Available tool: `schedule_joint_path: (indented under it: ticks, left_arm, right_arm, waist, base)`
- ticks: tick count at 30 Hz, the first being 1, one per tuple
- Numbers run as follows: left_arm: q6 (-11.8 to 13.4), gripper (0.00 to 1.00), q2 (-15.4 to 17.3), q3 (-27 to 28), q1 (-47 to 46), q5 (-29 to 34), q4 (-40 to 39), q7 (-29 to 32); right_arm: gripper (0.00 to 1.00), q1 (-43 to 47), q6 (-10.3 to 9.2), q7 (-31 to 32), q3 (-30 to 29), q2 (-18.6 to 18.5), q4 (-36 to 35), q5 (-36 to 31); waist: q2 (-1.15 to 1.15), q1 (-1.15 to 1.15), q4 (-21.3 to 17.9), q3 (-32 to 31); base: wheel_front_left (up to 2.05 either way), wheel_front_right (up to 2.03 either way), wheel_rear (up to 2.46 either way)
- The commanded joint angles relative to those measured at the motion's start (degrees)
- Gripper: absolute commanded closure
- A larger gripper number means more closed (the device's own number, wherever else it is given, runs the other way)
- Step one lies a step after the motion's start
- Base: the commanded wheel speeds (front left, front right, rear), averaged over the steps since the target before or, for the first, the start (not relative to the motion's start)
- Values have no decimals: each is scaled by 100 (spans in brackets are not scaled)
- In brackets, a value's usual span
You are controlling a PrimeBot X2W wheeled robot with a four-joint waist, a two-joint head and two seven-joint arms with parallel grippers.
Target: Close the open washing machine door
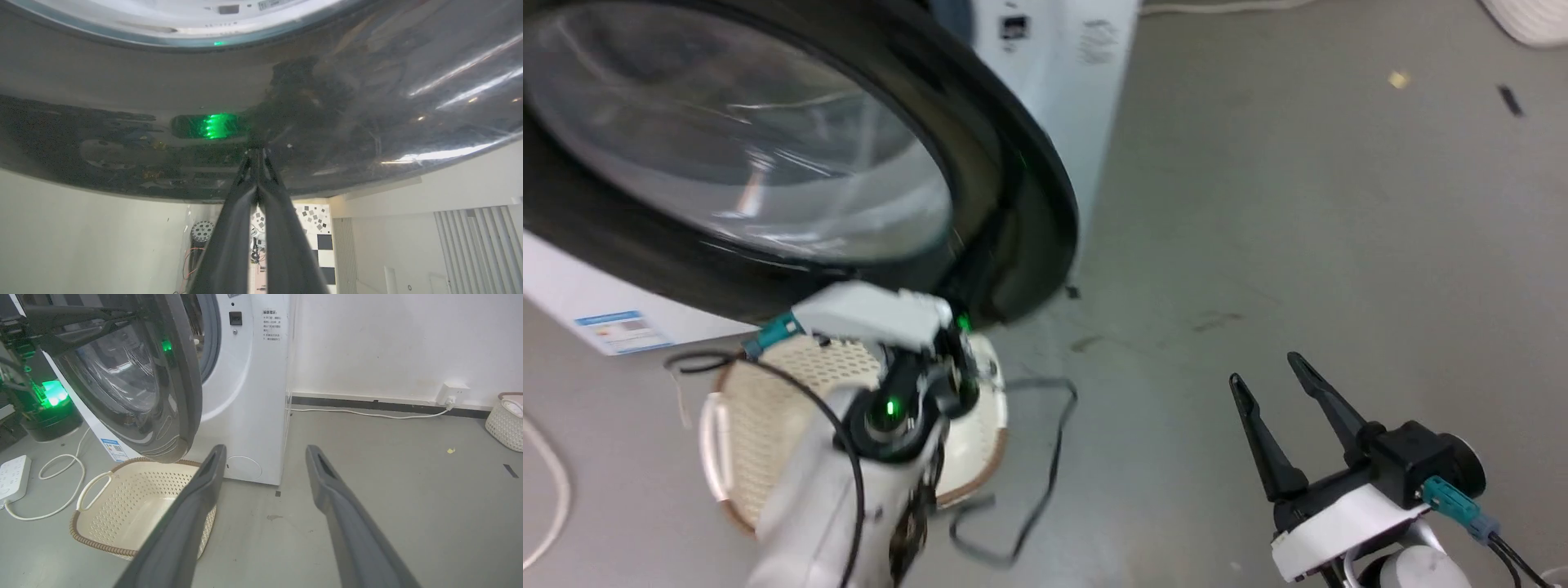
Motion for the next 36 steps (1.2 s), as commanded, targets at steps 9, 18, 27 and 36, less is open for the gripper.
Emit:
schedule_joint_path:
  ticks: [9, 18, 27, 36]
  left_arm:
    - [-244, 100, 22, -188, -535, -261, 892, -305]
    - [-265, 0, 508, -556, 760, 737, -352, -582]
    - [-244, 0, 1600, -849, 2014, 3353, -1114, -1777]
    - [623, 0, 1133, 369, 3011, 7423, -1976, -1805]
  right_arm:
    - [0, -87, 5, -64, -49, 50, 72, 23]
    - [0, 287, 5, -67, -183, -92, -125, 29]
    - [0, 629, 5, -60, -279, -223, -216, 28]
    - [0, 840, 5, 20, -314, -178, -401, -38]
  waist:
    - [-1, -1, -33, 17]
    - [-1, -1, 838, -524]
    - [-1, -1, 1696, -984]
    - [-1, -1, 2095, -1200]
  base:
    - [0, 0, 0]
    - [0, 0, 0]
    - [0, 0, 0]
    - [0, 0, 0]
